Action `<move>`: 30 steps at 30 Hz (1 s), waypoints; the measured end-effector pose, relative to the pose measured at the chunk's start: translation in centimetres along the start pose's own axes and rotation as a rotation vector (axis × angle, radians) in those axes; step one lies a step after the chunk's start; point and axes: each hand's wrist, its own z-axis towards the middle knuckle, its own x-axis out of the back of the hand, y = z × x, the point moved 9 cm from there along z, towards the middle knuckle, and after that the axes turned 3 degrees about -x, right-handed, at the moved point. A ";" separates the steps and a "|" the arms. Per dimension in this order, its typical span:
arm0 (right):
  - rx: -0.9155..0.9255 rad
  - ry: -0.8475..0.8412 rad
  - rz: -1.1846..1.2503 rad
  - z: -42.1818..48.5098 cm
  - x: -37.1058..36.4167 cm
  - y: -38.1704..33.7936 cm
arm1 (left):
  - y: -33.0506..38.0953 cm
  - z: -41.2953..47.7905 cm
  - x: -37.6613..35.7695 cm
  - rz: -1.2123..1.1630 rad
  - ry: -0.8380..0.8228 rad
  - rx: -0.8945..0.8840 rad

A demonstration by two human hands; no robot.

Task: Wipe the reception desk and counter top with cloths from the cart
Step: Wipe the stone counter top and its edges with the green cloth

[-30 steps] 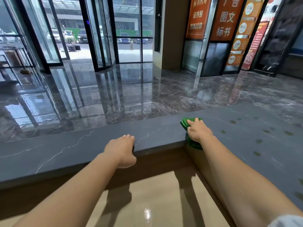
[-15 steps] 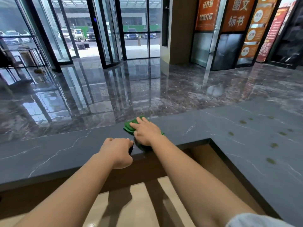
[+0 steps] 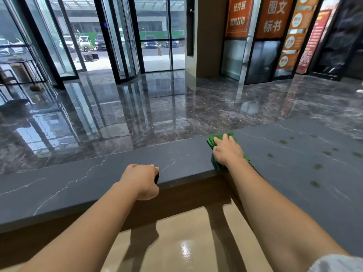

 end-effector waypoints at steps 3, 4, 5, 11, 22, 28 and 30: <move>0.080 0.041 0.019 -4.0 -1.0 -3.6 | 0.1 -0.3 0.1 -0.002 0.009 -0.015; 0.104 0.057 0.031 -5.7 -1.4 -5.0 | 0.2 -0.5 0.0 -0.007 0.013 -0.016; 0.124 0.084 0.042 -7.4 -1.8 -6.2 | 0.2 -0.6 0.0 -0.012 0.019 -0.016; 0.048 0.201 0.183 -13.6 -3.8 -7.7 | 1.7 -1.7 0.9 0.038 0.126 -0.082; -0.453 0.274 0.587 -10.0 -2.6 0.6 | 2.8 -2.1 1.0 0.044 0.146 -0.232; -0.537 0.194 0.772 -12.2 -4.2 -3.3 | -0.8 -4.4 -0.8 0.055 0.177 -0.289; -0.496 0.180 0.781 -13.6 -5.1 -6.2 | -2.6 -5.4 -1.6 0.072 0.182 -0.274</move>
